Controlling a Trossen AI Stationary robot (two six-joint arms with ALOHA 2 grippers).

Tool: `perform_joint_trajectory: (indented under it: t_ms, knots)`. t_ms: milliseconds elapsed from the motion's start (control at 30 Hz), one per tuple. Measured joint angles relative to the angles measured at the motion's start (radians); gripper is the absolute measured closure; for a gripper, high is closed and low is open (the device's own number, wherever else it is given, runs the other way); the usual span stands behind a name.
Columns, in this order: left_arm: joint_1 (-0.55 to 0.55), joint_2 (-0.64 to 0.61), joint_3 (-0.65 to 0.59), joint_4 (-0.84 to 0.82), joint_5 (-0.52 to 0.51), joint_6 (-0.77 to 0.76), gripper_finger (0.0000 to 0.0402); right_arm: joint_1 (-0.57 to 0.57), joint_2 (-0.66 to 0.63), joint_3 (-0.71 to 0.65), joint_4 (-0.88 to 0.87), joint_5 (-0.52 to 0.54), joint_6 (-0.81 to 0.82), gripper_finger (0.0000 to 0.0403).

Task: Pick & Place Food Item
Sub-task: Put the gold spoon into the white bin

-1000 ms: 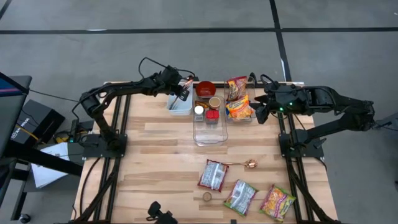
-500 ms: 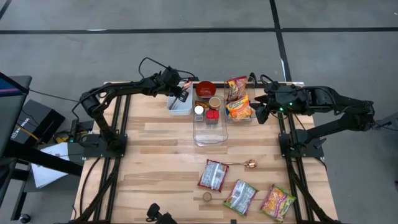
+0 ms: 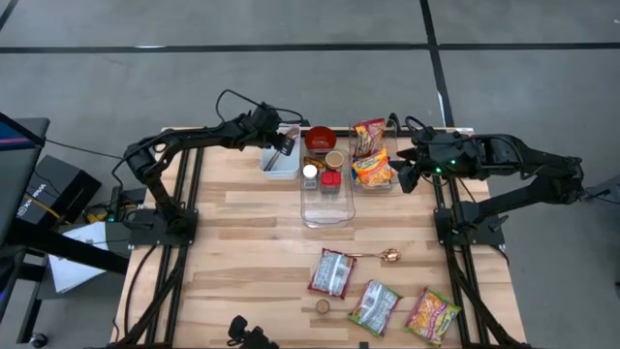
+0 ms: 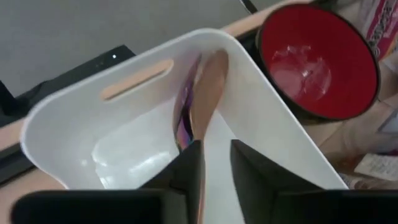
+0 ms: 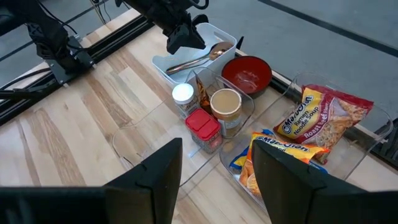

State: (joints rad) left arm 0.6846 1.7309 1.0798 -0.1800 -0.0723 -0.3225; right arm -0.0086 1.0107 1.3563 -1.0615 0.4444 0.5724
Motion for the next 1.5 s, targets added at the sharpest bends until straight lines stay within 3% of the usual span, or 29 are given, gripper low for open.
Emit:
perform_joint_trajectory:
  t_ms: [200, 400, 667, 867, 1067, 1233, 1500]
  knots:
    - [-0.005, -0.007, 0.000, 0.078, -0.034, -0.020, 0.0255, 0.001, 0.000, 0.000, 0.000, 0.000, 0.000, 0.0216]
    - [-0.018, -0.034, 0.000, 0.205, -0.034, -0.022, 0.0223, 0.000, 0.000, 0.000, 0.000, -0.001, 0.000, 0.0216]
    - [-0.037, -0.109, -0.001, 0.241, 0.016, 0.081, 0.0221, 0.000, 0.000, 0.000, 0.000, -0.001, -0.005, 0.0216]
    - [-0.082, -0.183, 0.000, 0.234, 0.145, 0.169, 0.0221, 0.001, 0.000, 0.000, -0.019, -0.025, -0.019, 0.0216]
    - [-0.149, -0.288, 0.000, 0.209, 0.243, 0.219, 0.0221, 0.001, 0.005, 0.000, -0.168, -0.064, 0.012, 0.0216]
    - [-0.209, -0.376, 0.000, 0.204, 0.255, 0.217, 0.0221, 0.001, 0.001, -0.032, -0.217, -0.151, 0.096, 0.0216]
    - [-0.261, -0.451, 0.000, 0.195, 0.225, 0.198, 0.0236, 0.002, -0.001, -0.199, -0.199, -0.333, 0.285, 0.0216]
